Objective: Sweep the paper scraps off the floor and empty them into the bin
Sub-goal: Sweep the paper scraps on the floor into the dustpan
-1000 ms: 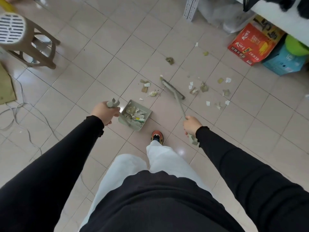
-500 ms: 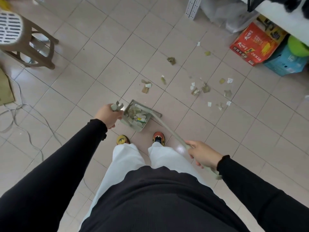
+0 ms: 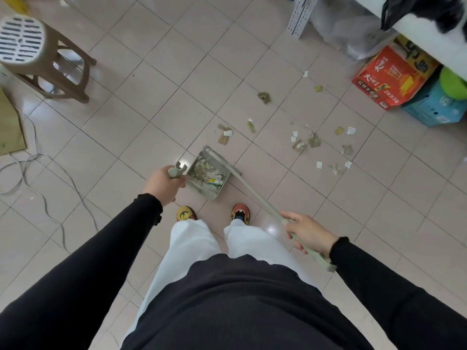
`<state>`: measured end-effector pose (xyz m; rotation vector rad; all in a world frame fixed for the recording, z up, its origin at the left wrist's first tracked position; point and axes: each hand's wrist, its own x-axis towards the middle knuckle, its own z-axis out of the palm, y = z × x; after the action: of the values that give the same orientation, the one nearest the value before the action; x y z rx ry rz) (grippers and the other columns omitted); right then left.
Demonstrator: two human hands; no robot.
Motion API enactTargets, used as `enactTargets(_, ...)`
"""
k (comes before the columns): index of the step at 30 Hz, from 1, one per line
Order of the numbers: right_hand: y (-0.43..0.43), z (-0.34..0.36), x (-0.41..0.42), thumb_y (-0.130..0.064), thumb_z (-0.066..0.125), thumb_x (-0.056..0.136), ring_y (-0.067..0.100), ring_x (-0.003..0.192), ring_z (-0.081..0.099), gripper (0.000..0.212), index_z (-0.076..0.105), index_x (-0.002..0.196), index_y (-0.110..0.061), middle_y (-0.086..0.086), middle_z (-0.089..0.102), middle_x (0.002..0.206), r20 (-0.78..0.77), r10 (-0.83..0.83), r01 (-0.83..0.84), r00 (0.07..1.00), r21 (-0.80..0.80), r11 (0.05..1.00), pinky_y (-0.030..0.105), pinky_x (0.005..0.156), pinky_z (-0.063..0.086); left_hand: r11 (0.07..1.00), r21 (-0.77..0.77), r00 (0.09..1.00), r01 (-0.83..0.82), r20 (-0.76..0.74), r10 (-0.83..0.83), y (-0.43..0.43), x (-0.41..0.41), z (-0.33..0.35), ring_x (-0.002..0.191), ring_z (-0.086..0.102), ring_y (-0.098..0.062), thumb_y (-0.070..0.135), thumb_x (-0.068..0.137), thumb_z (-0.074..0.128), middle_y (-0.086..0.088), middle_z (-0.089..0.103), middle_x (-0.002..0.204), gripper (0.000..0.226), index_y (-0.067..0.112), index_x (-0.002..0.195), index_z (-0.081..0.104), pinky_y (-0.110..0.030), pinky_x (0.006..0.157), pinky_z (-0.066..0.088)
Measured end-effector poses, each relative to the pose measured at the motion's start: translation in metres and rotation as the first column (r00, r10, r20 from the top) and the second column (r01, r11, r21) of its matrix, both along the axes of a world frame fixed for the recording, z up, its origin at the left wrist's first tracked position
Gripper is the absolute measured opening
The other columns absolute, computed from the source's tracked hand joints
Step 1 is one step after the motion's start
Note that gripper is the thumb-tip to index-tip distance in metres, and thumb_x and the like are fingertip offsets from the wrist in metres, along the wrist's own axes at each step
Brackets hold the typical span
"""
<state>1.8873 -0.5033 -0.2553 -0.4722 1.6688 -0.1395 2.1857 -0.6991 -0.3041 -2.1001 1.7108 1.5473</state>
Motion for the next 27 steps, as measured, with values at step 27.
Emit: enactTargets(27, -0.103, -0.005, -0.040, -0.010, 0.039, 0.097, 0.012, 0.049, 0.041, 0.053, 0.040, 0.149, -0.022, 0.004, 0.050, 0.078, -0.022, 0.192, -0.192, 0.981, -0.029, 0.981, 0.021, 0.038, 0.035, 0.992, 0.038, 0.993, -0.117, 0.022, 0.116, -0.030, -0.035, 0.000, 0.054, 0.049, -0.015, 0.026, 0.101, 0.057, -0.009, 0.074, 0.102, 0.017, 0.013, 0.111, 0.062, -0.026, 0.046, 0.043)
